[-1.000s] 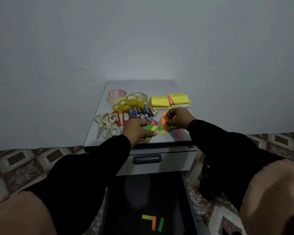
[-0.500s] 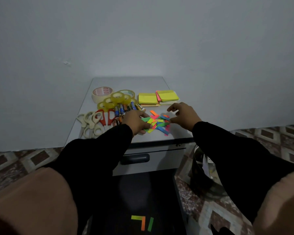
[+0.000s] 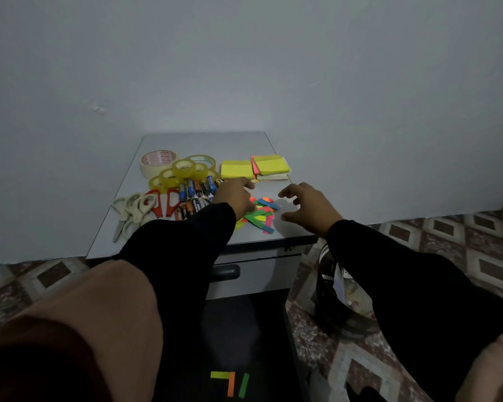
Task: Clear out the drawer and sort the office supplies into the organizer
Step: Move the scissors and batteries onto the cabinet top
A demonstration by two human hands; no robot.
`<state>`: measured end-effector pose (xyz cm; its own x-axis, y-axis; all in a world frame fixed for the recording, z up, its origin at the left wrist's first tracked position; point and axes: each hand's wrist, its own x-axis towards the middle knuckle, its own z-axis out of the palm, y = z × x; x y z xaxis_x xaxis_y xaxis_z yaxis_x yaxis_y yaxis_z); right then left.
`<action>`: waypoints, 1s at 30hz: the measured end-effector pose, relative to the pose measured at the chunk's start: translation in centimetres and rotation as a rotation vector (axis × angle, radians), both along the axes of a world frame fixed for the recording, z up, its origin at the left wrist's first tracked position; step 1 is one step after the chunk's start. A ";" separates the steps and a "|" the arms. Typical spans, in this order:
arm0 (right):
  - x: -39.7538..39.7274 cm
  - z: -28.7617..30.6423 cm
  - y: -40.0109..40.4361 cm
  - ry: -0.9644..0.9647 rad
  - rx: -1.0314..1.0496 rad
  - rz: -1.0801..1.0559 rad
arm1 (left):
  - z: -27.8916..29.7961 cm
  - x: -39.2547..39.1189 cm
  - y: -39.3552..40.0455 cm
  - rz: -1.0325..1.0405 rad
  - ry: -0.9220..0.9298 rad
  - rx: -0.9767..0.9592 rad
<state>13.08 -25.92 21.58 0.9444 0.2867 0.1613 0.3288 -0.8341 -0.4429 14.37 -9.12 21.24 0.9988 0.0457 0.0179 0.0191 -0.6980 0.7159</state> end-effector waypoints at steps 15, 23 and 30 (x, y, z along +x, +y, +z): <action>-9.3 -0.1 1.5 0.032 0.202 0.172 | -0.6 -13.8 4.5 -0.158 -0.174 -0.198; -15.2 -7.4 3.1 0.220 0.143 0.276 | -10.1 -21.9 7.2 -0.163 -0.005 -0.126; -17.3 -17.5 4.4 0.408 0.096 0.220 | -19.7 -24.8 8.0 -0.115 0.249 -0.085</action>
<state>-4.20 -21.53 4.05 0.8545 0.4893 -0.1743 0.2767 -0.7128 -0.6445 -10.41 -1.09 1.58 0.9707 -0.0770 -0.2277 0.1260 -0.6434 0.7551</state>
